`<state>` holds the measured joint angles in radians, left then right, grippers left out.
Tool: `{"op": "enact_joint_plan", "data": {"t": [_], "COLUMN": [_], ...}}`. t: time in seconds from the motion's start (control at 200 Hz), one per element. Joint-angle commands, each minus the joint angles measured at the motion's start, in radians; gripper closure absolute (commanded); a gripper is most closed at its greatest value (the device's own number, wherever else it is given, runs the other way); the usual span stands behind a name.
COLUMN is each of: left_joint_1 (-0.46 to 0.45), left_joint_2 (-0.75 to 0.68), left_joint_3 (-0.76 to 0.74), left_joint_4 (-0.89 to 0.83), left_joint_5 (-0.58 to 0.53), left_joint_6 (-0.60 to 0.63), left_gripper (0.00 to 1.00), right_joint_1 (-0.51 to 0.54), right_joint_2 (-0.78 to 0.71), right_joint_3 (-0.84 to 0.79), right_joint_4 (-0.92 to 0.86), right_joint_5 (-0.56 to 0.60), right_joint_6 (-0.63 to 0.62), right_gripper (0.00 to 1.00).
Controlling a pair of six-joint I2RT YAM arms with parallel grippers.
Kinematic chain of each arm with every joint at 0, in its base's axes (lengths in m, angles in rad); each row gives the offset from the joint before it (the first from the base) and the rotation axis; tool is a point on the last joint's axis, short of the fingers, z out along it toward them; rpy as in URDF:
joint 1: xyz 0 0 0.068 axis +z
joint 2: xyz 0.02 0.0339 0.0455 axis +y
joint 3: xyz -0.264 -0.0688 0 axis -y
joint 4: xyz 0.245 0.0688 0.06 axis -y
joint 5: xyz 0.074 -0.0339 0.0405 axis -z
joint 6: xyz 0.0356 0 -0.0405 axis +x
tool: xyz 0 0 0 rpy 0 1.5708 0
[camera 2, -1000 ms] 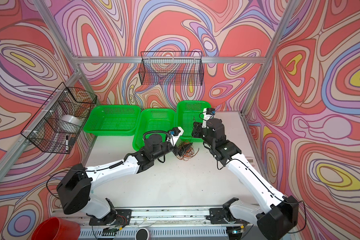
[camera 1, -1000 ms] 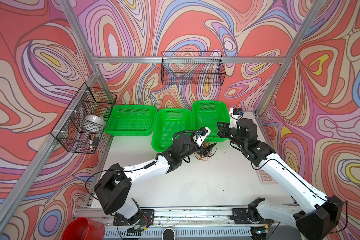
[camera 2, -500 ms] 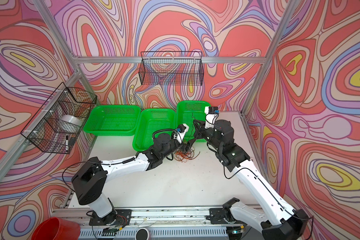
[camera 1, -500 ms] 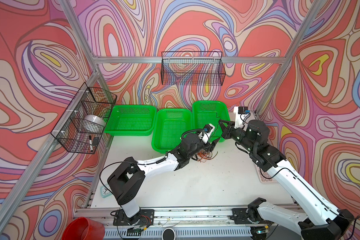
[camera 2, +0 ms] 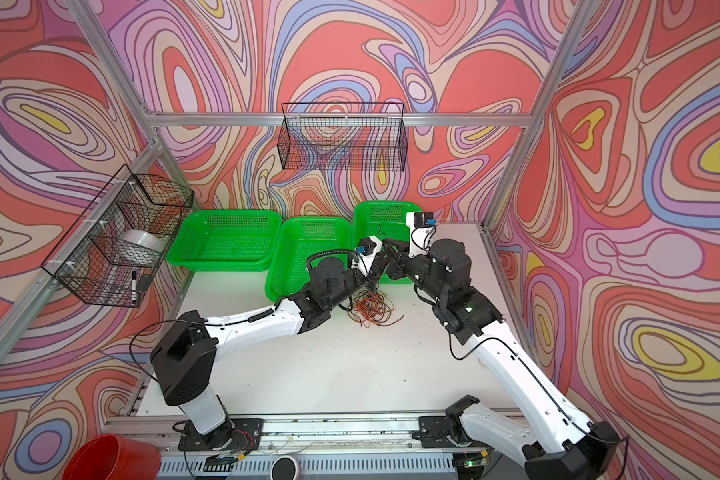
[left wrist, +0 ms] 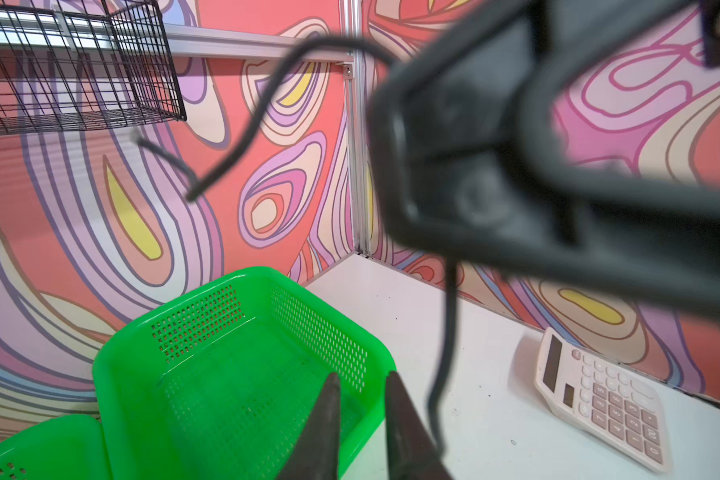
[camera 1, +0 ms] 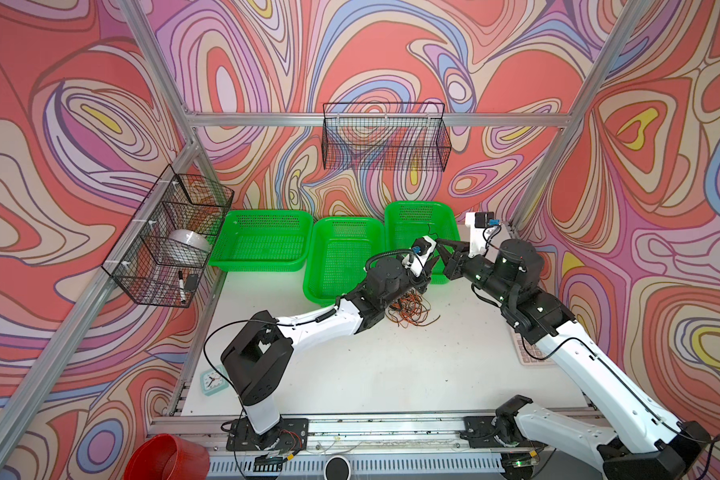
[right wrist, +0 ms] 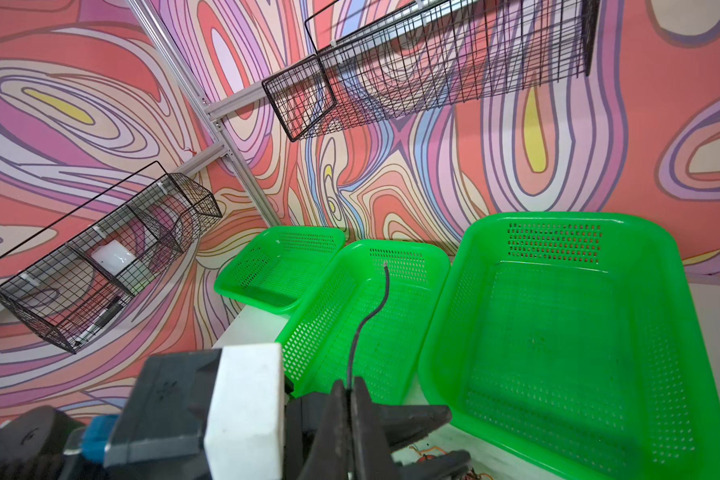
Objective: Untangle the cables
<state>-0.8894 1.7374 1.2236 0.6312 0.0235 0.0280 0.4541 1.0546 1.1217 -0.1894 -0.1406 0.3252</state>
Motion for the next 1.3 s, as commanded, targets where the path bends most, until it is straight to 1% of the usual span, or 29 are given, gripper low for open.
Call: {"op": "enact_joint_plan", "data": {"t": [0.0,0.015,0.02,0.04,0.045,0.055,0.065,0.075,0.08,0.145,0.18,0.22,0.27,0.29,0.396,0.506,0.576,0.691,0.781,0.846,0.976,1.071,1.126,1.292], "left_joint_1": [-0.003,-0.003,-0.003,-0.003,-0.003,-0.003,-0.002,-0.003,-0.003,-0.002,-0.003,-0.002,-0.003,-0.003,-0.003,-0.003,-0.003,-0.003,-0.003,-0.006,-0.016,-0.023,-0.023,-0.037], "left_joint_2": [-0.012,-0.016,-0.017,-0.024,-0.025,-0.029,-0.033,-0.036,-0.039,-0.065,-0.079,-0.092,-0.108,-0.114,-0.139,-0.166,-0.18,-0.2,-0.21,-0.217,-0.225,-0.222,-0.22,-0.209], "left_joint_3": [0.033,0.033,0.033,0.031,0.031,0.031,0.031,0.03,0.03,0.028,0.025,0.023,0.024,0.024,0.033,0.043,0.051,0.074,0.103,0.12,0.154,0.182,0.201,0.268], "left_joint_4": [-0.01,-0.011,-0.012,-0.014,-0.015,-0.017,-0.018,-0.02,-0.022,-0.038,-0.043,-0.046,-0.055,-0.056,-0.072,-0.082,-0.086,-0.109,-0.14,-0.152,-0.175,-0.194,-0.206,-0.247], "left_joint_5": [0.025,0.026,0.028,0.029,0.03,0.03,0.029,0.029,0.03,0.024,0.021,0.022,0.02,0.022,0.016,0.022,0.035,0.044,0.053,0.062,0.068,0.069,0.069,0.069], "left_joint_6": [0.019,0.021,0.021,0.019,0.018,0.018,0.018,0.017,0.016,0.012,0.009,0.006,0.001,-0.001,-0.014,-0.022,-0.025,-0.032,-0.04,-0.043,-0.033,-0.023,-0.016,0.0], "left_gripper": [1.0,1.0,1.0,1.0,1.0,1.0,1.0,1.0,1.0,1.0,1.0,1.0,1.0,1.0,1.0,1.0,1.0,1.0,1.0,1.0,1.0,1.0,1.0,1.0], "right_joint_1": [0.003,0.004,0.003,0.003,0.003,0.003,0.003,0.003,0.003,0.004,0.003,0.003,0.003,0.004,0.003,0.002,0.003,0.003,0.002,0.003,0.004,0.003,0.004,0.003], "right_joint_2": [-0.018,-0.02,-0.021,-0.024,-0.024,-0.027,-0.03,-0.031,-0.033,-0.055,-0.07,-0.094,-0.123,-0.14,-0.207,-0.271,-0.292,-0.287,-0.239,-0.189,-0.09,-0.016,0.031,0.145], "right_joint_3": [0.037,0.036,0.034,0.032,0.032,0.03,0.029,0.029,0.029,0.025,0.022,0.01,-0.013,-0.031,-0.113,-0.22,-0.296,-0.433,-0.497,-0.513,-0.514,-0.509,-0.496,-0.47], "right_joint_4": [0.011,0.01,0.011,0.01,0.01,0.006,0.007,0.005,0.003,-0.015,-0.025,-0.039,-0.045,-0.047,-0.049,-0.025,0.009,0.109,0.202,0.251,0.333,0.413,0.43,0.478], "right_joint_5": [-0.019,-0.022,-0.025,-0.031,-0.031,-0.035,-0.036,-0.036,-0.037,-0.029,-0.012,0.021,0.052,0.07,0.124,0.133,0.112,0.027,-0.017,-0.038,-0.035,-0.078,-0.099,-0.097], "right_joint_6": [-0.033,-0.036,-0.037,-0.042,-0.042,-0.045,-0.047,-0.049,-0.05,-0.078,-0.092,-0.111,-0.137,-0.144,-0.17,-0.154,-0.143,-0.128,-0.095,-0.082,-0.051,-0.035,-0.035,-0.029], "right_gripper": [0.94,0.92,0.89,0.83,0.83,0.79,0.76,0.76,0.73,0.58,0.52,0.44,0.4,0.37,0.34,0.32,0.32,0.32,0.32,0.34,0.35,0.35,0.35,0.37]}}
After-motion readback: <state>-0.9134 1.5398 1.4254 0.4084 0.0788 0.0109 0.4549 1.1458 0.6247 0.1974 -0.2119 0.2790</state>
